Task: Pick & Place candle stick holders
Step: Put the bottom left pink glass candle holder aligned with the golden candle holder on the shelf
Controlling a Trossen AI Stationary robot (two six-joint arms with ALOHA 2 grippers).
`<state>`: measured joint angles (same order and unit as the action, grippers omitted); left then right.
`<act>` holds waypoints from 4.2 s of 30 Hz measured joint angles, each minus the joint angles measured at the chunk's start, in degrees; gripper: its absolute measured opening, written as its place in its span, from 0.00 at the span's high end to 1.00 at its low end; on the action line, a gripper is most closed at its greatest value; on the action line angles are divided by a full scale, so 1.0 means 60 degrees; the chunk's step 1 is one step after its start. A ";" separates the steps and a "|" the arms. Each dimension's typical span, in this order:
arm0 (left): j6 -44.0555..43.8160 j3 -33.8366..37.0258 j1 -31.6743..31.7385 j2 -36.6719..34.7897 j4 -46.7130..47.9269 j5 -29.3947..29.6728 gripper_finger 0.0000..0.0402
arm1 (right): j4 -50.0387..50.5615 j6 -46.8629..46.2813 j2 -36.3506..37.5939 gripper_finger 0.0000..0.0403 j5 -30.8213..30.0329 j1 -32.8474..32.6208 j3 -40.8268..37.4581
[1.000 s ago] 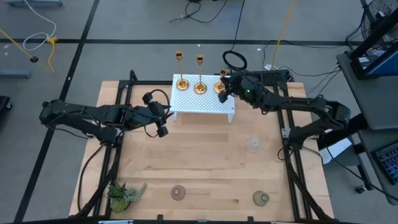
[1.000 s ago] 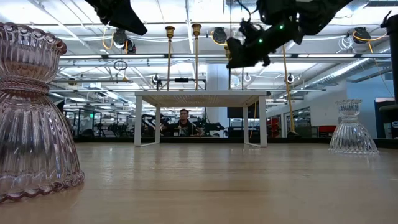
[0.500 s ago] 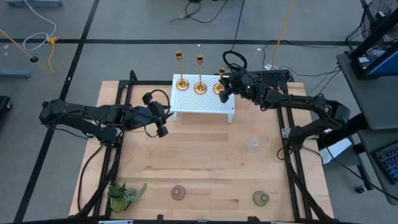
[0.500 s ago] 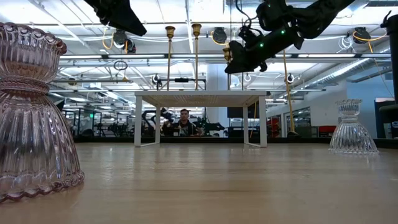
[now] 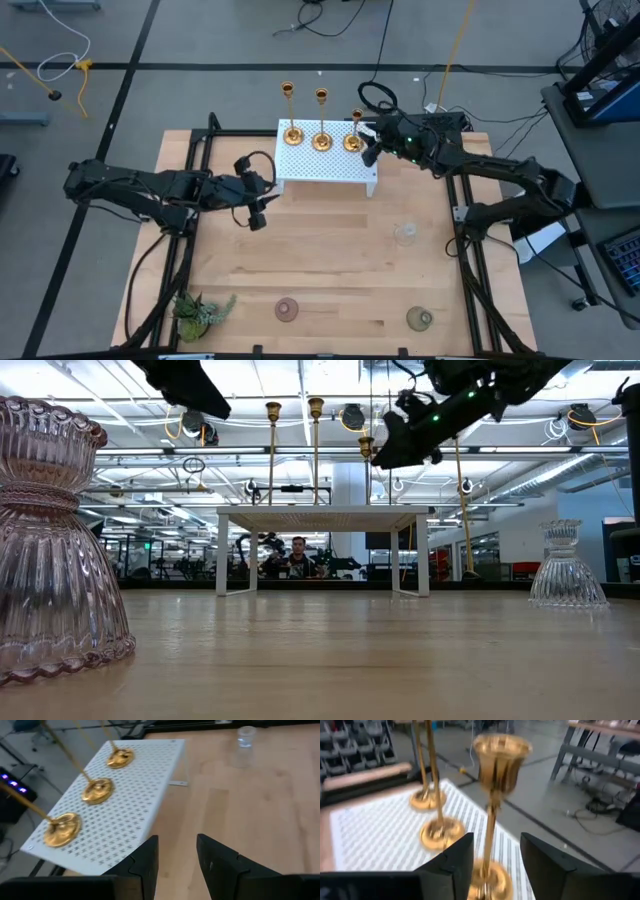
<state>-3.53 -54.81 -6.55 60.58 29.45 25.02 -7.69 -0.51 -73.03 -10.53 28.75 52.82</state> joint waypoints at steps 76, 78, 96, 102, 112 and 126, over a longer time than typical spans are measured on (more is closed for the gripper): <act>-0.2860 0.5139 -0.3871 0.6288 -1.3704 -0.5337 0.58 | -0.6544 0.0463 0.2939 0.61 0.0056 -0.4184 -0.6714; -0.2873 0.5078 -0.3833 0.6288 -1.3701 -0.5336 0.53 | -0.6543 0.0461 0.2939 0.61 0.0056 -0.4184 -0.6714; -0.0948 0.3783 -0.4484 0.6269 -1.2656 -0.5155 0.40 | -0.6828 0.0454 0.2939 0.61 0.0056 -0.4183 -0.6714; -0.0217 0.3275 -0.4477 0.6277 -1.1547 -0.4819 0.40 | -0.6821 0.0450 0.2937 0.61 0.0059 -0.4183 -0.6714; 0.0118 0.3275 -0.4154 0.6277 -1.1282 -0.4612 0.40 | -0.6814 0.0450 0.2938 0.61 0.0059 -0.4181 -0.6713; 0.0328 0.3275 -0.3177 0.6277 -1.1115 -0.4374 0.40 | -0.6807 0.0447 0.2937 0.61 0.0059 -0.4183 -0.6710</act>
<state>-1.56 -35.16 -25.61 98.24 -37.24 -1.23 -48.53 2.17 -55.41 -10.17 3.65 12.56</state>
